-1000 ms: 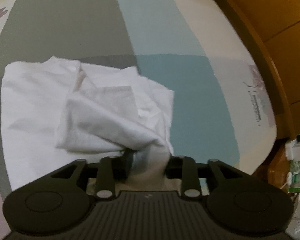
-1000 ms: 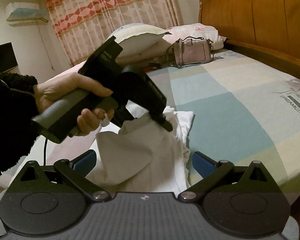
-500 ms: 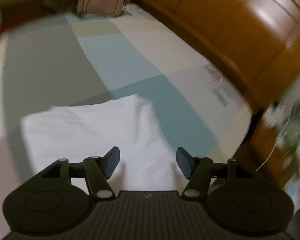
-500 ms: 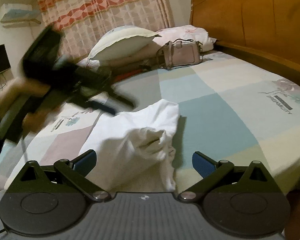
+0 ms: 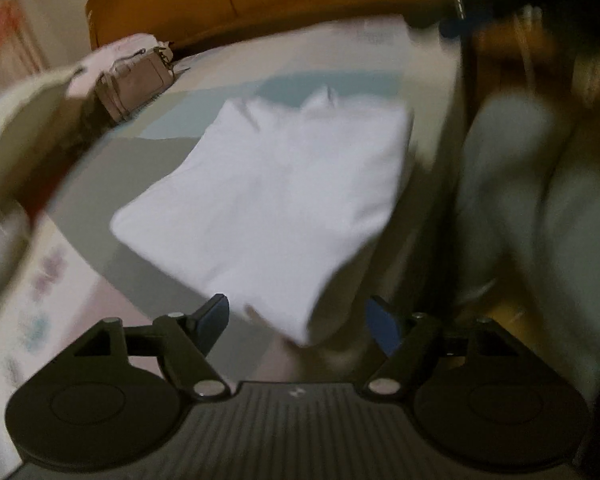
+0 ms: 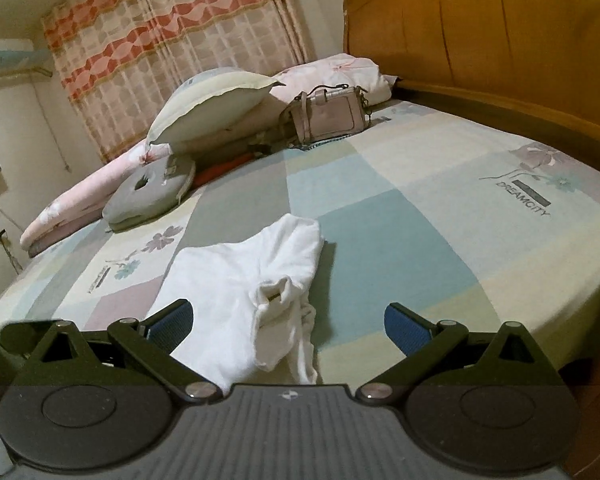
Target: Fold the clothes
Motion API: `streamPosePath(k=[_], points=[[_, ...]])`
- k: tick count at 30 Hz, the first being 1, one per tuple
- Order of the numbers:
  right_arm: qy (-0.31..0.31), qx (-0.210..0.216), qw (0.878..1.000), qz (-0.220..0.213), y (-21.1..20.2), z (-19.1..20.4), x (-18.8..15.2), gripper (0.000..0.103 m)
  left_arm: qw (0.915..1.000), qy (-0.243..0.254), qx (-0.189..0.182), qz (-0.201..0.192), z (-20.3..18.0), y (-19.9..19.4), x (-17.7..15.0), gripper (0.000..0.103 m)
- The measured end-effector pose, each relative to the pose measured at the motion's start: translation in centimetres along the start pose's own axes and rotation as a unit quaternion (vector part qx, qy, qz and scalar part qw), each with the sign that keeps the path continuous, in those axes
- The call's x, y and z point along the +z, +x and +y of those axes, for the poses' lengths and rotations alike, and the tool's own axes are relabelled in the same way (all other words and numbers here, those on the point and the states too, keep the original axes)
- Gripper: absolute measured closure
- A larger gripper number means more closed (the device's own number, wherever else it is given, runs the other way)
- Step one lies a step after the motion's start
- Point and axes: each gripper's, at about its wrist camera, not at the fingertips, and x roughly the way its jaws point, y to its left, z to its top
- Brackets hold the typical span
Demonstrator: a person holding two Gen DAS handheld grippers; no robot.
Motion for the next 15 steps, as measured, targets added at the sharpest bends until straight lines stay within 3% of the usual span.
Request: streamPosePath(k=[5,9,11,15], points=[[-0.024,0.006,1.000,-0.002,-0.3,1.7,0.0,0.000,0.9991,-0.009,0.025,-0.033,0.5,1.1,0.4,0.028],[-0.044,0.005,0.999,0.007,0.3,2.7,-0.3,0.000,0.9988,-0.013,0.047,-0.005,1.5,2.5,-0.8,0.026],[-0.051,0.004,0.999,0.016,0.7,2.7,-0.5,0.000,0.9983,-0.048,0.032,0.003,2.4,2.6,-1.9,0.026],[-0.062,0.006,0.997,0.040,2.0,2.3,-1.0,0.000,0.9949,-0.095,-0.028,-0.021,4.3,0.1,-2.5,0.027]])
